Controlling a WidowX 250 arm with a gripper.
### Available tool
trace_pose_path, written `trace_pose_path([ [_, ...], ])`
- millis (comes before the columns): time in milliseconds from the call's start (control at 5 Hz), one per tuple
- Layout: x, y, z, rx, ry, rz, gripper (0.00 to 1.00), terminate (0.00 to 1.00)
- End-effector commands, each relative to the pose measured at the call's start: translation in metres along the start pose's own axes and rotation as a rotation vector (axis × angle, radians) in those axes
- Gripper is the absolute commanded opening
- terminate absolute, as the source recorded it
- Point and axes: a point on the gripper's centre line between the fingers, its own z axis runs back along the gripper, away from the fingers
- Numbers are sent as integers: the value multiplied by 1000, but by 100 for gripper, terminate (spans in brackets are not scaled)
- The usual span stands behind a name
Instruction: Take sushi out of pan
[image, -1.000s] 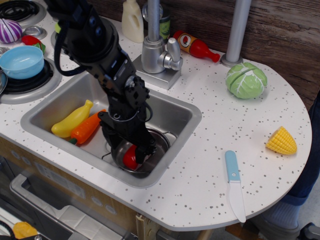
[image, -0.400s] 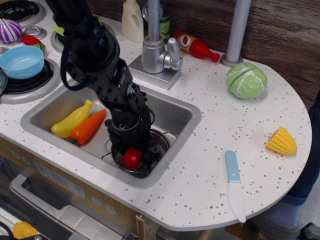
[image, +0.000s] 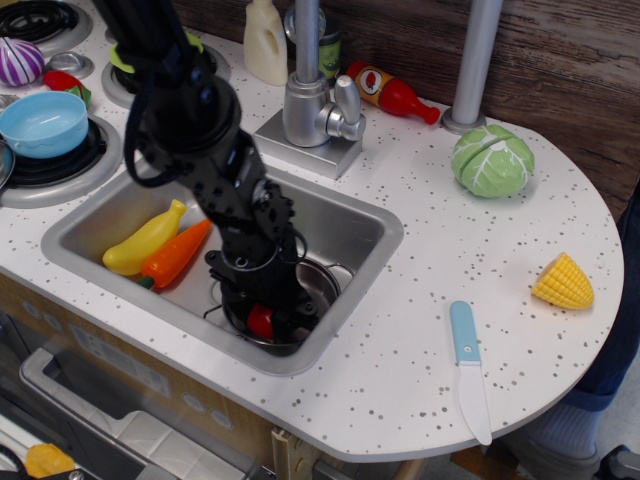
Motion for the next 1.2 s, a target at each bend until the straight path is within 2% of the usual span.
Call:
trace_pose_path([
  [0,34,-11,59,60,24,41,0,0],
  [200,37,-45,110,129,74,100,0,0],
  [400,29,-80,121,100,72,166,0,0],
  [600,29,-111,111,45,64,169,0,0],
  [800,23,-106,95,20,29,153,0,0],
  [1000,23,-106,95,20,29,153,100,0],
])
